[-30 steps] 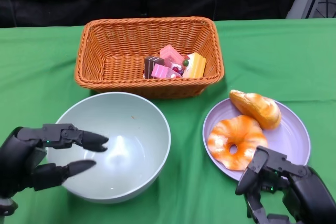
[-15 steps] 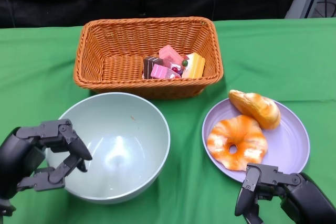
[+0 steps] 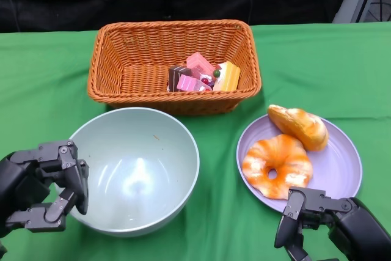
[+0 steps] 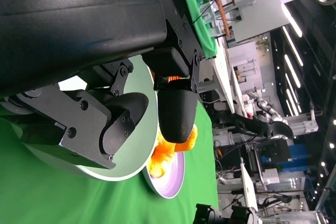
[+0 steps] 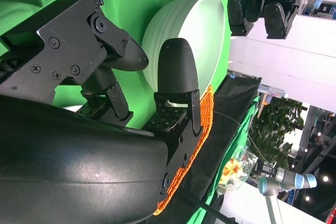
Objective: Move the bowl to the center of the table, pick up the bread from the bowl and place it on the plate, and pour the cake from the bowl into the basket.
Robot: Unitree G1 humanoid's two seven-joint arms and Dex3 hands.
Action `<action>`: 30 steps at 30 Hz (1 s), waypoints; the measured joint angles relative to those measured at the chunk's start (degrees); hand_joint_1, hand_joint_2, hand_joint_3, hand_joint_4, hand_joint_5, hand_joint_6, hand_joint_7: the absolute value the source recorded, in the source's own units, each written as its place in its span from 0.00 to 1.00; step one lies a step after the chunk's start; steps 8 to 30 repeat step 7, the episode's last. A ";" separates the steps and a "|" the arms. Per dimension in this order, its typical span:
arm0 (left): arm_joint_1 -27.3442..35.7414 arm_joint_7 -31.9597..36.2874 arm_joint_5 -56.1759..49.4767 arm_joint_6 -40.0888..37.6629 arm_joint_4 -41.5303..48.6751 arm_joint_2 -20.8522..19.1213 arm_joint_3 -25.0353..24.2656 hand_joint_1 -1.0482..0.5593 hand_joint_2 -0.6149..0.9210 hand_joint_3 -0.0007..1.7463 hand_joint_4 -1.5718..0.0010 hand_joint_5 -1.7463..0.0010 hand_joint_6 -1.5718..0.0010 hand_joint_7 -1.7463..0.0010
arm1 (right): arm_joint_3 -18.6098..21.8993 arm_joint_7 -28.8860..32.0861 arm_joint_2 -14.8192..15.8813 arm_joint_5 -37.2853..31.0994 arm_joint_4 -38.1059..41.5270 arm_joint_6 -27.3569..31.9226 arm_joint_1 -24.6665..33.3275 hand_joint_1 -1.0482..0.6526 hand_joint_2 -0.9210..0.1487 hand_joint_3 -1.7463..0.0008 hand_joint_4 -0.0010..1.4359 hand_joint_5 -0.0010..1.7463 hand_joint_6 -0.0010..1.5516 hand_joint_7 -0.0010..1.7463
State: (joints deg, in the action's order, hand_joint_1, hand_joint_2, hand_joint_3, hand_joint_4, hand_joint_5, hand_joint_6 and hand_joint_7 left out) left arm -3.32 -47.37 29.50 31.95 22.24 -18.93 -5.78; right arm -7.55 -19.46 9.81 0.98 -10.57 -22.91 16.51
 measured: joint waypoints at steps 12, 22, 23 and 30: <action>0.00 -0.17 -0.89 -0.65 -0.07 1.05 -0.95 0.70 0.74 0.74 0.51 0.00 0.55 0.11 | -0.16 -0.32 0.00 -0.03 -0.48 0.43 0.05 0.59 0.43 0.33 0.57 0.99 0.47 0.82; 0.00 -0.17 -0.89 -0.65 -0.07 1.05 -0.95 0.70 0.74 0.74 0.51 0.00 0.55 0.11 | -0.16 -0.32 0.00 -0.03 -0.48 0.43 0.05 0.59 0.43 0.33 0.57 0.99 0.47 0.82; 0.00 -0.17 -0.89 -0.65 -0.07 1.05 -0.95 0.70 0.74 0.74 0.51 0.00 0.55 0.11 | -0.16 -0.32 0.00 -0.03 -0.48 0.43 0.05 0.59 0.43 0.33 0.57 0.99 0.47 0.82; 0.00 -0.17 -0.89 -0.65 -0.07 1.05 -0.95 0.70 0.74 0.74 0.51 0.00 0.55 0.11 | -0.16 -0.32 0.00 -0.03 -0.48 0.43 0.05 0.59 0.43 0.33 0.57 0.99 0.47 0.82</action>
